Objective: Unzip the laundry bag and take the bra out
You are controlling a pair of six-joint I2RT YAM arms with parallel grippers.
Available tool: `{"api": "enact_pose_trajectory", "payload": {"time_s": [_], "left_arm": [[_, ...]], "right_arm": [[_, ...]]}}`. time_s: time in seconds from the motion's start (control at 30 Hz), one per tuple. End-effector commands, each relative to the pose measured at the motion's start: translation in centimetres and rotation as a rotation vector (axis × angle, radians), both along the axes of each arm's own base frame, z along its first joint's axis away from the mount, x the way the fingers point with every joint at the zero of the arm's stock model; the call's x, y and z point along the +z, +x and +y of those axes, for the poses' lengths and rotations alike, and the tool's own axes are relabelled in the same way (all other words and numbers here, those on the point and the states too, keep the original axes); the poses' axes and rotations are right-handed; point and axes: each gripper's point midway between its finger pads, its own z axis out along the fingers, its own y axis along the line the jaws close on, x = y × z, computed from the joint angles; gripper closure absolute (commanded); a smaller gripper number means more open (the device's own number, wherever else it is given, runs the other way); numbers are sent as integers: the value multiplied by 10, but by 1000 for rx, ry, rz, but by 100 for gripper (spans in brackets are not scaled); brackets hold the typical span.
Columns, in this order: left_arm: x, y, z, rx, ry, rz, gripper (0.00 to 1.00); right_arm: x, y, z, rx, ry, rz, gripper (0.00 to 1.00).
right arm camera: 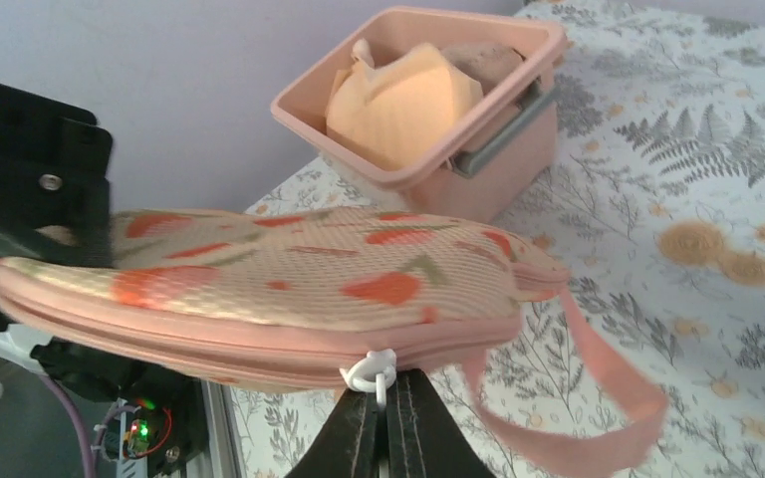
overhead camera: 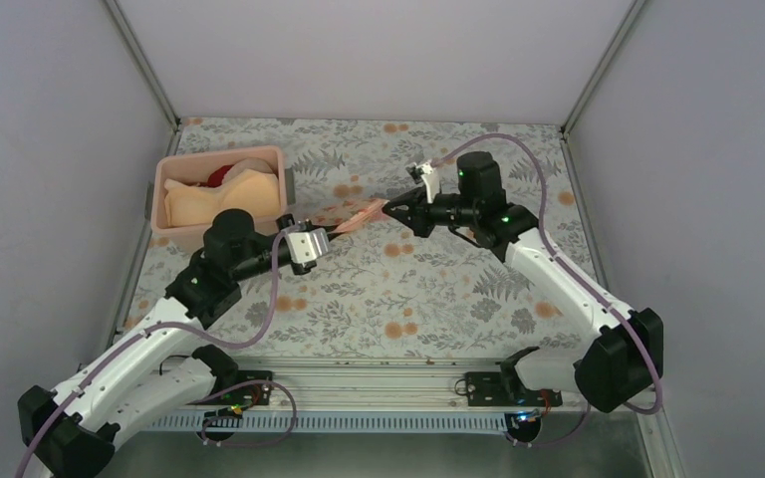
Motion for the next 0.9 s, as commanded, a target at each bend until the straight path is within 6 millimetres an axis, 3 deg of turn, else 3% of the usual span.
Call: {"api": "enact_pose_trajectory", "payload": {"time_s": [0.0,0.17,0.23,0.33,0.47,0.6,0.67,0.73,0.8,0.87], "left_arm": [[15,-25,-5,-127,-13,-101,98],[31,-21,5,-94,-159,16,98],[35,-17,13,-74,-238,101,98],[25,-6,26,-20,-344,224,98],[-9,10,38,70,-407,395,98],[-48,23,44,165,-361,484,97],[-63,23,45,171,-299,472,82],[-67,15,42,115,-215,399,74],[-64,5,40,51,-126,304,67],[-62,-3,39,0,-31,226,54]], "right_arm": [[-21,18,-32,-78,-30,59,97],[-29,29,-59,-114,10,125,97],[-30,28,-60,-104,16,127,97],[-31,16,-50,-26,45,147,97],[-17,-8,-32,90,77,98,97],[-2,-20,-26,115,90,46,97],[-2,-22,-23,109,76,34,97],[-3,-24,-19,104,49,28,97],[-4,-28,-14,102,19,29,97],[-2,-29,-10,91,-2,23,97]]}}
